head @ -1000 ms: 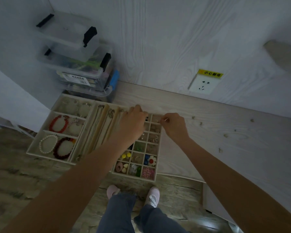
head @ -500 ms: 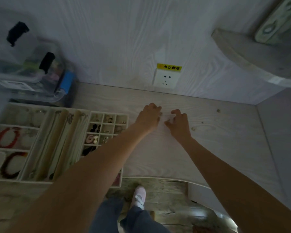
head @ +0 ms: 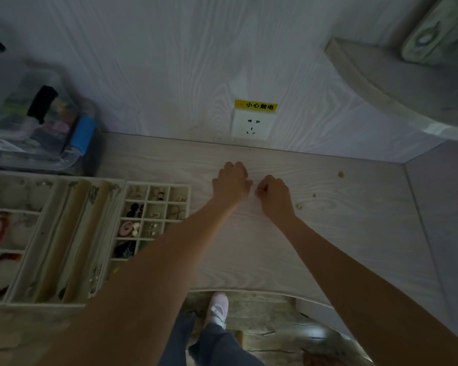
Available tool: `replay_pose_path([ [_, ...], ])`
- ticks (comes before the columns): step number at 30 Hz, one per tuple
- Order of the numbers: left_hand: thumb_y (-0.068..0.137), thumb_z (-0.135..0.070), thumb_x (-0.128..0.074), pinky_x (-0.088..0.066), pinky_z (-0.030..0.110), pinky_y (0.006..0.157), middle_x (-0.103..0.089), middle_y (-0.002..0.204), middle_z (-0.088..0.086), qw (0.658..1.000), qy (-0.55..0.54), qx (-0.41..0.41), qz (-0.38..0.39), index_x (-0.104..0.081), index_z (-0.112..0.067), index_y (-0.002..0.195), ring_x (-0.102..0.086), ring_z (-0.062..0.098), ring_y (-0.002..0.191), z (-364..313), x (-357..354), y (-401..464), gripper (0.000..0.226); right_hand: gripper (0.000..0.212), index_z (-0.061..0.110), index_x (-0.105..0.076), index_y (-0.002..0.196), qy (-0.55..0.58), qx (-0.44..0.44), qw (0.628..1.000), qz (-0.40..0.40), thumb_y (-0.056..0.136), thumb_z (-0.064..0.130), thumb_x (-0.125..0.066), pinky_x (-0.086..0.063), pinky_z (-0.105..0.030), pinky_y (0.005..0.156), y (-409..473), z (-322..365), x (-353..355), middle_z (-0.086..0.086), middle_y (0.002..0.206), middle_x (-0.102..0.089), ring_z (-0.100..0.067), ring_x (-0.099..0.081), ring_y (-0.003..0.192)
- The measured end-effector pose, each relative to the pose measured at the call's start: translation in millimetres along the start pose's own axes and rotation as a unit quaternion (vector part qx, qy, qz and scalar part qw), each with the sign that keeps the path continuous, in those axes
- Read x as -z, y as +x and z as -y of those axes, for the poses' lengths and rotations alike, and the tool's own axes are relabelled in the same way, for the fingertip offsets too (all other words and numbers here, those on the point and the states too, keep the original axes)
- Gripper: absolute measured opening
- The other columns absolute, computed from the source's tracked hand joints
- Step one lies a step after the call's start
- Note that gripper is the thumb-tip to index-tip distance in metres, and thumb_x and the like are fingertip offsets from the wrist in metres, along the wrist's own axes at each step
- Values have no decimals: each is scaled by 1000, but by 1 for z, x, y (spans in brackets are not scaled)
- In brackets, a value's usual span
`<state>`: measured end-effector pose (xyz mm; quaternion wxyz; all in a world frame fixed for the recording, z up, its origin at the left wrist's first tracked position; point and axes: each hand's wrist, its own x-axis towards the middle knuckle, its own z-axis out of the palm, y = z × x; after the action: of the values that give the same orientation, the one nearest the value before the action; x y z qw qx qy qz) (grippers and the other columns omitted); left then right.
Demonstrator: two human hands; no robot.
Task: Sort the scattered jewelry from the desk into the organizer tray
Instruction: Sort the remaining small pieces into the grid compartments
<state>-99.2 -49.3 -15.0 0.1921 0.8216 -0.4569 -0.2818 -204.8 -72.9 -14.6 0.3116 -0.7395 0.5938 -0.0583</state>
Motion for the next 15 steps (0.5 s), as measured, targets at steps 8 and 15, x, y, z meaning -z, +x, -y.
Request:
replay_pose_path([
  [8,95,-21,-49,-38,34,88,-51,113,9,997,45,-57,-21,-55,-12,110,-50,25,104,-1,-7,-3,18,10,13,-55,91,274,-151,950,-19,87,4,-57,-53,-34,79,-1,-6,7,-10,94,-65,-20,-65,79],
  [15,95,-17,-50,-48,32,85,-61,103,11,990,-56,-127,15,-55,-4,105,-58,22,95,7,5,-13,17,24,2,-60,80,481,-203,851,55,88,-10,-41,-54,-23,70,-9,8,23,-12,78,-56,-16,-57,67],
])
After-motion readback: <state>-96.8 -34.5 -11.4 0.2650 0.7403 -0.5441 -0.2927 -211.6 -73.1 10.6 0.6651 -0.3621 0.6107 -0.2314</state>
